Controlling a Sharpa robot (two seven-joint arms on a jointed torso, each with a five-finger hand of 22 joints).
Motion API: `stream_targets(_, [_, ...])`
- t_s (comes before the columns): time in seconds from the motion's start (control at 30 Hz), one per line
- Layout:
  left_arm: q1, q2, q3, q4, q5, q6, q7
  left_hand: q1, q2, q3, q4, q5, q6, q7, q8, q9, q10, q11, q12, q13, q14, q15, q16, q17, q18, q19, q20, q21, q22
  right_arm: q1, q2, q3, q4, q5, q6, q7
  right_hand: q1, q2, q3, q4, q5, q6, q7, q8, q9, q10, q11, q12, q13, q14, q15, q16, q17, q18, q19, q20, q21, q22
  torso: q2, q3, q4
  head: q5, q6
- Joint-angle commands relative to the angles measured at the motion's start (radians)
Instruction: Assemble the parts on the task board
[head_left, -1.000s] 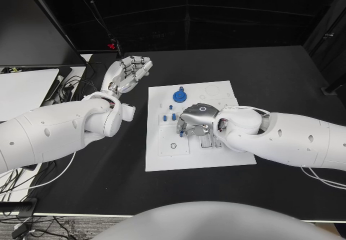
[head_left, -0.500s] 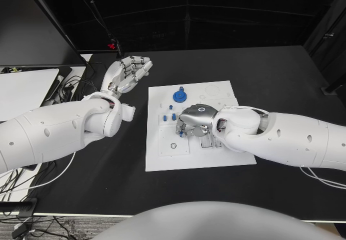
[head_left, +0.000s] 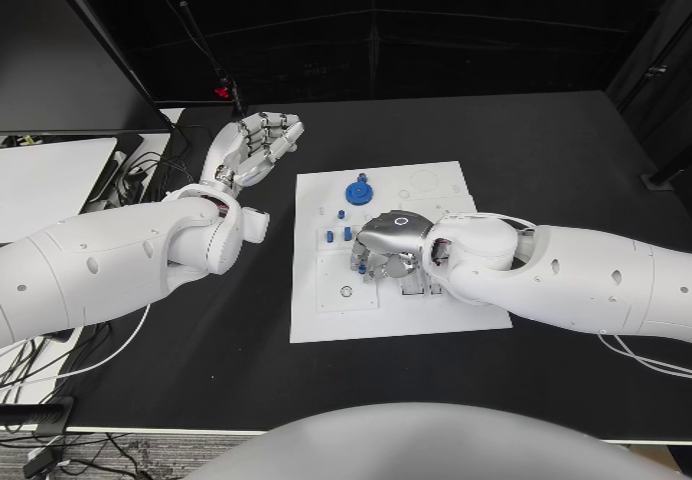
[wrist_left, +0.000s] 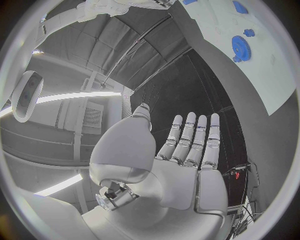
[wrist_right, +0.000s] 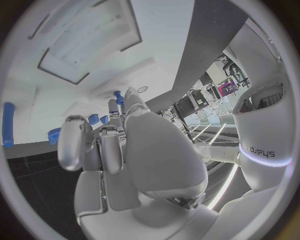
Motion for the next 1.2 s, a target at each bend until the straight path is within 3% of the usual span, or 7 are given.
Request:
stream_targets(0.03, [0.001,0.000,0.001,0.000,0.002,0.008,0.138,-0.001,0.013,-0.007,-0.001,0.005,-0.008,0.117,0.007,-0.001,-0.009,0.000,0.004,-0.001,-0.007,-0.001,0.005,-0.002,-0.011,0.006,0.000,0.004,-0.001,0.001,0.000,0.000,0.003,-0.005,0.000,0.003,-0.011,-0.005,-0.007,0.001,-0.004,-0.012,-0.003,-0.003,-0.001,-0.012,0.001,0.003,0.001,0.067,0.009,-0.006,0.093,0.008,-0.006,0.000,-0.008,0.147,0.000,0.0000,0.0000,-0.001,0.000])
stream_targets(0.23, [0.000,0.000,0.001,0.000,0.002,0.010,0.138,-0.001,0.013,-0.007,-0.001,0.005,-0.008,0.117,0.007,-0.001,-0.009,0.000,0.004,-0.001,-0.007,-0.001,0.005,-0.002,-0.011,0.006,0.000,0.004,-0.001,0.001,-0.004,0.000,0.005,-0.003,-0.068,0.005,-0.026,-0.010,-0.011,-0.003,-0.004,-0.050,-0.016,-0.005,-0.002,-0.047,0.009,0.001,0.001,0.061,0.014,-0.020,0.065,0.013,-0.015,0.005,-0.030,0.136,0.000,0.0004,0.0010,-0.003,0.000])
stream_targets(0.47, [-0.001,0.001,0.001,-0.001,0.002,0.011,0.138,0.000,0.013,-0.008,-0.001,0.006,-0.009,0.117,0.008,-0.001,-0.010,0.000,0.006,-0.001,-0.007,-0.001,0.006,-0.003,-0.011,0.006,0.000,0.003,-0.002,0.000,-0.038,0.000,0.022,0.110,-0.268,0.060,-0.060,-0.013,-0.012,-0.011,-0.005,-0.123,-0.016,-0.001,-0.001,-0.112,0.018,0.007,0.004,0.017,0.020,-0.125,-0.118,0.033,-0.050,0.011,-0.121,0.087,-0.001,0.0002,0.0004,-0.003,0.000])
stream_targets(0.63, [-0.002,0.005,0.001,-0.004,0.002,0.014,0.138,0.000,0.013,-0.008,-0.001,0.006,-0.009,0.117,0.008,-0.001,-0.010,0.000,0.006,-0.001,-0.007,-0.001,0.006,-0.003,-0.011,0.006,0.000,0.003,-0.002,0.008,-0.101,0.002,0.062,0.360,-0.367,0.132,-0.080,-0.004,-0.007,-0.017,-0.001,-0.191,0.029,-0.003,-0.002,-0.141,0.023,0.013,0.005,0.030,0.022,-0.124,-0.110,0.019,-0.017,0.014,-0.072,0.108,-0.002,-0.0006,0.0026,-0.009,0.000])
stream_targets(0.8, [-0.004,0.009,0.001,-0.008,0.002,0.014,0.138,0.000,0.014,-0.008,-0.001,0.006,-0.009,0.117,0.008,-0.002,-0.010,0.000,0.006,-0.001,-0.007,-0.001,0.006,-0.004,-0.011,0.006,0.000,0.003,-0.002,0.047,-0.155,0.002,0.062,0.483,-0.366,0.194,-0.101,0.007,-0.009,-0.020,0.001,-0.179,0.057,0.008,0.003,-0.153,0.035,0.023,0.005,0.044,0.032,-0.101,-0.079,0.007,0.010,0.019,-0.021,0.134,-0.006,-0.0038,-0.0001,-0.014,0.000])
stream_targets(1.0, [-0.005,0.013,0.001,-0.011,0.002,0.015,0.137,0.000,0.014,-0.009,-0.001,0.006,-0.009,0.117,0.009,-0.002,-0.011,0.000,0.007,-0.001,-0.007,-0.001,0.007,-0.004,-0.011,0.006,0.000,0.003,-0.002,0.070,-0.192,0.002,0.034,0.457,-0.330,0.183,-0.125,0.003,-0.017,-0.023,0.001,-0.188,0.055,0.004,0.002,-0.192,0.034,0.024,0.004,0.053,0.031,-0.077,-0.044,0.001,0.024,0.021,0.010,0.150,-0.006,-0.0047,0.0004,-0.023,0.001])
stream_targets(1.2, [-0.005,0.015,0.001,-0.013,0.002,0.016,0.136,0.000,0.014,-0.009,-0.001,0.006,-0.009,0.117,0.009,-0.002,-0.011,0.000,0.007,-0.001,-0.007,-0.001,0.007,-0.004,-0.011,0.006,0.000,0.003,-0.002,0.077,-0.203,0.001,0.005,0.361,-0.264,0.084,-0.141,-0.007,-0.020,-0.024,-0.002,-0.208,0.046,-0.001,0.001,-0.242,0.029,0.024,0.004,0.053,0.005,-0.070,-0.042,-0.001,0.031,0.003,0.026,0.159,-0.006,-0.0049,-0.0008,-0.027,0.005])
